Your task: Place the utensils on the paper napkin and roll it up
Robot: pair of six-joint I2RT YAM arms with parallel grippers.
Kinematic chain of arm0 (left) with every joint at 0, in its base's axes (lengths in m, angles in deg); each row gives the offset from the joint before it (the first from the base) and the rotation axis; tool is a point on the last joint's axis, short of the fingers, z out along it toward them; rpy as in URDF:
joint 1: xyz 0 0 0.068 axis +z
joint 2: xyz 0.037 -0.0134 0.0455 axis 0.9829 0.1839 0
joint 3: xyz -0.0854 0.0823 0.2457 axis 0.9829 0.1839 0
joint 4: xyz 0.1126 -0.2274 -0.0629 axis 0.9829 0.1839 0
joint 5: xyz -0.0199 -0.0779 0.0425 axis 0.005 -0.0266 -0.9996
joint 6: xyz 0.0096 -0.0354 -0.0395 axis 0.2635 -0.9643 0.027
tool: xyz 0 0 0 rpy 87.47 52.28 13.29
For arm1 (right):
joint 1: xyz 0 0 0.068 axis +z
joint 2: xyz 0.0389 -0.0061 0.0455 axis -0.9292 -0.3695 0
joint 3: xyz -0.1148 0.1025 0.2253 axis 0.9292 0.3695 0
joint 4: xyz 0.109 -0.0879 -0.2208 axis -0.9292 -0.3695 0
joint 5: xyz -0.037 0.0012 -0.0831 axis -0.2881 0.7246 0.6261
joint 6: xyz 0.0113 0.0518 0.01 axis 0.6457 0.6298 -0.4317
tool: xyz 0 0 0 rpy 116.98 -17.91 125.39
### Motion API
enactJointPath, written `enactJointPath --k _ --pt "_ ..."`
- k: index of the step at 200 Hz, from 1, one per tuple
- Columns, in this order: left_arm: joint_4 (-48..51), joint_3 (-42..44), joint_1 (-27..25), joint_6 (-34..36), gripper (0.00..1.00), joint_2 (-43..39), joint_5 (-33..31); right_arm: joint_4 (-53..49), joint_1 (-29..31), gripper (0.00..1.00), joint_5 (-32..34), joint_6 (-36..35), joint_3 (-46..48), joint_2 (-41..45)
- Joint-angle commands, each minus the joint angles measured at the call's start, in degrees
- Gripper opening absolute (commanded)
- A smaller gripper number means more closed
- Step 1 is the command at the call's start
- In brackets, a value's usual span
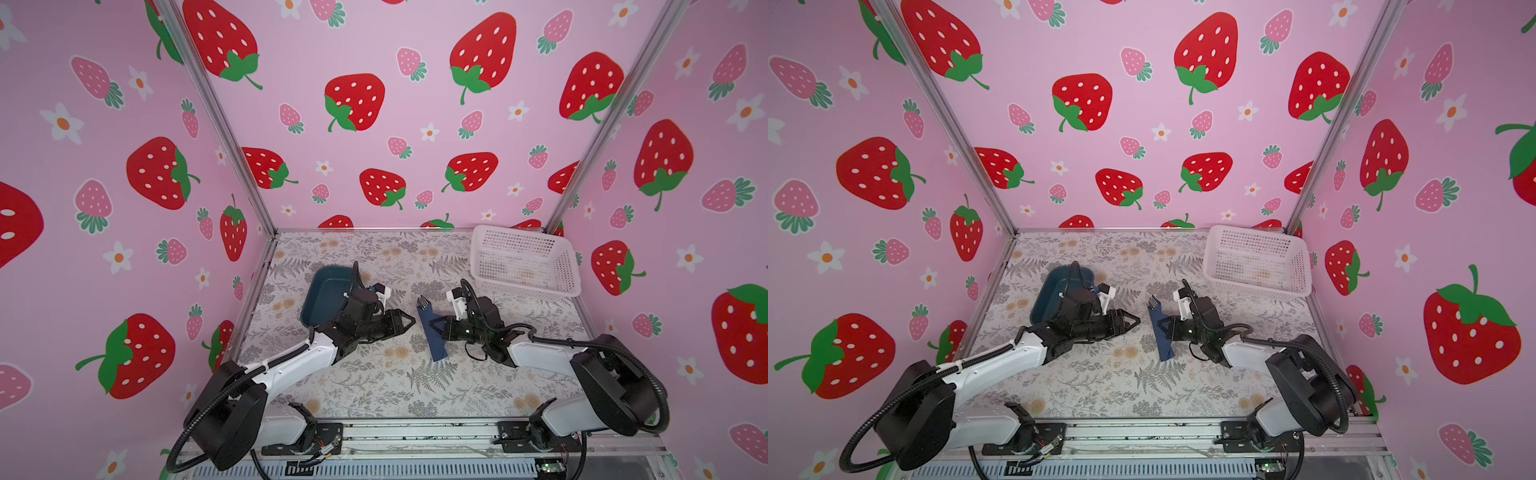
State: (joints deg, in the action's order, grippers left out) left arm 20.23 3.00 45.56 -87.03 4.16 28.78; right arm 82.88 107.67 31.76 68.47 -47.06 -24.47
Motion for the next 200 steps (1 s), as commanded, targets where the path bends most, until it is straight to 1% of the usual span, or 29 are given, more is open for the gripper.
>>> enactJointPath --k 1,27,40,52,68,81,92,109,134,169,200 --pt "-8.6 3.5 2.3 0.1 0.61 -3.3 1.0 0.4 -0.2 0.05 -4.0 -1.2 -4.3 3.4" --pt "-13.3 5.6 6.1 -0.9 0.66 -5.4 5.4 -3.8 -0.3 0.05 -6.3 -3.5 -9.1 5.1" --pt "-14.6 5.7 8.3 -2.0 0.69 -5.5 9.1 -5.4 -0.3 0.05 -7.5 -4.3 -11.1 5.8" --pt "-16.8 5.5 9.9 -2.8 0.7 -5.1 13.4 -6.4 -0.3 0.05 -8.8 -5.4 -12.7 6.3" --pt "-19.8 4.7 11.0 -2.6 0.71 -4.3 18.8 -6.8 -0.3 0.05 -10.1 -6.3 -14.1 6.9" --pt "-21.9 4.4 11.6 -2.8 0.73 -3.4 21.2 -6.8 -0.3 0.05 -11.0 -6.5 -15.3 7.3" --pt "-25.0 4.4 12.0 -4.4 0.73 -2.5 23.0 -6.8 -0.4 0.05 -11.7 -6.4 -16.2 7.5" --pt "-28.2 4.0 12.4 -7.3 0.73 -1.1 24.0 -6.8 -0.4 0.04 -12.7 -6.0 -17.3 7.7" --pt "-34.3 3.9 12.8 -10.9 0.75 0.2 23.9 -6.7 -0.6 0.04 -15.4 -5.3 -19.6 7.6" --pt "-38.1 1.9 13.0 -15.0 0.77 2.6 25.1 -5.7 -0.9 0.04 -17.7 -3.6 -22.5 7.3" --pt "-47.0 1.5 13.2 -20.9 0.77 4.6 24.7 -3.8 -1.0 0.04 -18.6 -1.2 -24.1 6.9"
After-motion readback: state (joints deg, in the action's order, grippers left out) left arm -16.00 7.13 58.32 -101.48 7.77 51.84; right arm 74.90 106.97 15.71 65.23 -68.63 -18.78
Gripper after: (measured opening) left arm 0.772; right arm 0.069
